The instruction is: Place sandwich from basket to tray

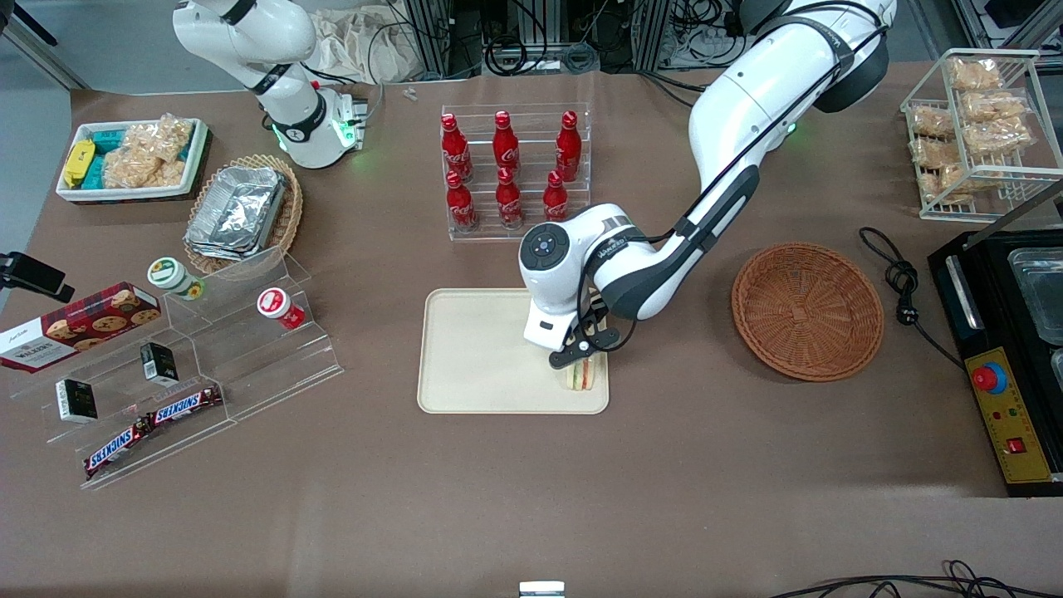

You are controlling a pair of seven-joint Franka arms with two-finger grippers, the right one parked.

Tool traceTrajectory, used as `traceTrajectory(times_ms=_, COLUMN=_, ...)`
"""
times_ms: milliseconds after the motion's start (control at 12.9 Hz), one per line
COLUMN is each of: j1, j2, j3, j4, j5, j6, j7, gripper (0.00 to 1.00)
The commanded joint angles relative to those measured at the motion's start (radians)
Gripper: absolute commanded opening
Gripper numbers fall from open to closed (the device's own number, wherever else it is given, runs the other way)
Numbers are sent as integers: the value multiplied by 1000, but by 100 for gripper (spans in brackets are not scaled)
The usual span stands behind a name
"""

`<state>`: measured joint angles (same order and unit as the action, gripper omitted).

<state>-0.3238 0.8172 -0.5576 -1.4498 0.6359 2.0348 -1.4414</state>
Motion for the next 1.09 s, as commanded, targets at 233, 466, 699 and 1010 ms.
traceTrajectory(times_ms=233, j1=5, j2=8, j3=-2, j4=32, j5=22, j6=-11, j7=-17, gripper=100)
traceTrajectory(times_ms=466, j1=26, j2=-50, j3=-4, j4=32, j5=10, j6=-21, j7=-14, gripper=100)
traceTrajectory(times_ms=699, j1=72, j2=-151, j3=-10, j4=25, j5=-17, j6=-125, j7=70, gripper=100)
traceTrajectory(times_ms=1010, j1=232, j2=-376, j3=1, j4=-38, j5=-308, j6=-223, j7=451, gripper=100)
